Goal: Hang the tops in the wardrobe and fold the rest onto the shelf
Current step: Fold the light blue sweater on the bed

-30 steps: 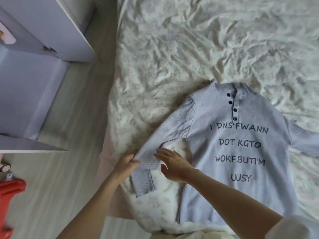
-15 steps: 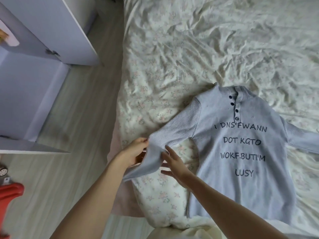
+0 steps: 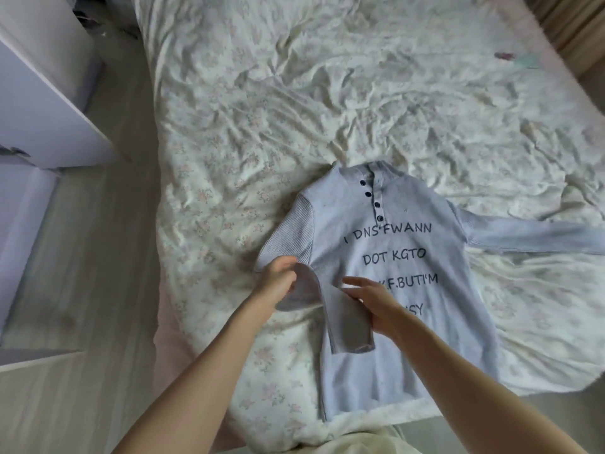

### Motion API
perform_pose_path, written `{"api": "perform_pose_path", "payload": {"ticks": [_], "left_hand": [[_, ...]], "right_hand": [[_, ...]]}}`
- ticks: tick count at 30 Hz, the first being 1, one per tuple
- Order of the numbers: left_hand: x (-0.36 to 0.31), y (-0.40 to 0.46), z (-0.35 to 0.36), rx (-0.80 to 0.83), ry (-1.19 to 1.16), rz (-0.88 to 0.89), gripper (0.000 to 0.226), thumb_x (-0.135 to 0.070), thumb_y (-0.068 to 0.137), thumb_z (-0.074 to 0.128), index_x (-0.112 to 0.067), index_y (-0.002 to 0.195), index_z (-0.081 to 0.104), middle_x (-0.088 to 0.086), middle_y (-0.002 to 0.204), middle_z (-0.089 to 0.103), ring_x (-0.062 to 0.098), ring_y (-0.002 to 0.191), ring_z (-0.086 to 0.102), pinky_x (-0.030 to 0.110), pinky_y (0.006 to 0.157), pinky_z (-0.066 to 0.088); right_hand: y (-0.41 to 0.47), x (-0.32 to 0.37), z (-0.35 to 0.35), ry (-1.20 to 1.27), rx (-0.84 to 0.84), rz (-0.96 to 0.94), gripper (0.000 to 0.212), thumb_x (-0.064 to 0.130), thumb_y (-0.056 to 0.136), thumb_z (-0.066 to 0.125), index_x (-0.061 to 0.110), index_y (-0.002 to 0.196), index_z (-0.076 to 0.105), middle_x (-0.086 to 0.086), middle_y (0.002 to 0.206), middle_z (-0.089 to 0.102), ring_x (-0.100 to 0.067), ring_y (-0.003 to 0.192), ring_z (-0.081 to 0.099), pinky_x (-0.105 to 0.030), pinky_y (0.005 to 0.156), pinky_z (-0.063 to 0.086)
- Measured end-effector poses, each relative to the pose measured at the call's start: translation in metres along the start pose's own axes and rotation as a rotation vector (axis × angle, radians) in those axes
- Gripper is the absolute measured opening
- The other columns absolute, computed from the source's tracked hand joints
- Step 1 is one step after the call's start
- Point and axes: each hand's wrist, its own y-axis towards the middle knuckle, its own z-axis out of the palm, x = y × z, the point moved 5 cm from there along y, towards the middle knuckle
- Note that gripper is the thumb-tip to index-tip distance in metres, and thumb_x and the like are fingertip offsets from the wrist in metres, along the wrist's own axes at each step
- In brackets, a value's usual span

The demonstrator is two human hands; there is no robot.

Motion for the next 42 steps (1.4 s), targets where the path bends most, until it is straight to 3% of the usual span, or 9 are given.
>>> {"api": "perform_pose_path", "payload": {"ticks": [4, 10, 13, 17, 23, 30, 36, 39, 42], "left_hand": [[-0.017, 0.021, 0.019, -0.085, 0.828, 0.32, 0.053, -0.005, 0.081, 0.054, -0.014, 0.134, 0.049, 0.009, 0.136, 0.046, 0.03, 0.126, 0.04, 0.032, 0.103, 0.034], [-0.026, 0.059, 0.039, -0.098, 1.385, 0.223, 0.05, -0.03, 0.083, 0.056, -0.025, 0.13, 0.038, -0.001, 0.129, 0.049, 0.026, 0.123, 0.037, 0.04, 0.091, 0.03], [-0.028, 0.074, 0.045, -0.075, 1.376, 0.208, 0.02, -0.033, 0.092, 0.047, -0.025, 0.107, 0.057, -0.002, 0.112, 0.063, 0.02, 0.113, 0.053, 0.039, 0.096, 0.024], [-0.041, 0.073, 0.056, -0.238, 1.222, 0.382, 0.023, -0.029, 0.096, 0.043, -0.019, 0.092, 0.063, -0.001, 0.104, 0.066, 0.02, 0.104, 0.058, 0.035, 0.094, 0.026], [-0.077, 0.058, 0.088, -0.347, 1.006, 0.696, 0.012, -0.013, 0.091, 0.057, -0.008, 0.084, 0.064, 0.008, 0.081, 0.07, 0.031, 0.08, 0.064, 0.038, 0.076, 0.035], [-0.108, 0.079, 0.141, -0.472, 1.042, 0.732, 0.013, -0.02, 0.09, 0.058, -0.014, 0.093, 0.069, 0.009, 0.095, 0.064, 0.032, 0.095, 0.057, 0.044, 0.091, 0.032], [-0.063, 0.093, 0.161, -0.475, 1.16, 0.47, 0.052, -0.02, 0.087, 0.059, -0.018, 0.138, 0.047, 0.013, 0.15, 0.032, 0.033, 0.138, 0.025, 0.054, 0.109, 0.014], [-0.031, 0.084, 0.162, -0.423, 1.196, 0.424, 0.061, -0.019, 0.084, 0.064, -0.019, 0.141, 0.044, 0.014, 0.155, 0.022, 0.039, 0.142, 0.016, 0.06, 0.109, 0.014], [-0.011, 0.079, 0.152, -0.398, 1.266, 0.372, 0.066, -0.024, 0.081, 0.067, -0.018, 0.142, 0.042, 0.018, 0.155, 0.019, 0.042, 0.143, 0.012, 0.064, 0.109, 0.015]], "right_hand": [[0.009, 0.022, -0.044, 0.192, -0.114, -0.057, 0.027, -0.007, 0.086, 0.054, 0.008, 0.107, 0.061, -0.011, 0.082, 0.066, -0.017, 0.069, 0.059, -0.021, 0.054, 0.052], [0.029, 0.036, -0.09, 0.51, -0.102, -0.062, 0.026, -0.008, 0.092, 0.038, -0.007, 0.112, 0.055, -0.019, 0.087, 0.059, -0.024, 0.075, 0.058, -0.032, 0.066, 0.054], [0.037, 0.04, -0.105, 0.694, -0.007, -0.105, 0.033, -0.017, 0.089, 0.025, -0.009, 0.11, 0.049, -0.022, 0.091, 0.058, -0.022, 0.073, 0.063, -0.026, 0.063, 0.059], [0.052, 0.036, -0.119, 0.62, 0.042, -0.097, 0.033, -0.02, 0.087, 0.04, -0.005, 0.114, 0.052, -0.021, 0.101, 0.059, -0.023, 0.083, 0.061, -0.029, 0.075, 0.057], [0.063, 0.057, -0.166, 0.215, -0.362, -0.213, 0.017, 0.02, 0.094, 0.055, 0.011, 0.081, 0.051, -0.007, 0.064, 0.052, -0.013, 0.05, 0.049, -0.024, 0.047, 0.037], [0.082, 0.113, -0.241, 0.186, -0.497, -0.352, 0.028, 0.013, 0.089, 0.061, 0.013, 0.065, 0.047, -0.005, 0.056, 0.039, -0.013, 0.048, 0.035, -0.022, 0.043, 0.029], [0.114, 0.106, -0.283, 0.098, -0.434, -0.193, 0.009, 0.008, 0.089, 0.053, 0.013, 0.082, 0.051, -0.004, 0.072, 0.052, -0.016, 0.062, 0.051, -0.026, 0.055, 0.036], [0.12, 0.1, -0.296, 0.182, -0.439, -0.205, 0.008, 0.006, 0.09, 0.053, 0.009, 0.083, 0.054, -0.007, 0.077, 0.053, -0.016, 0.063, 0.055, -0.022, 0.055, 0.048], [0.12, 0.101, -0.304, 0.305, -0.472, -0.257, 0.023, -0.004, 0.09, 0.05, -0.003, 0.112, 0.055, -0.015, 0.096, 0.058, -0.02, 0.075, 0.06, -0.019, 0.061, 0.054]]}}
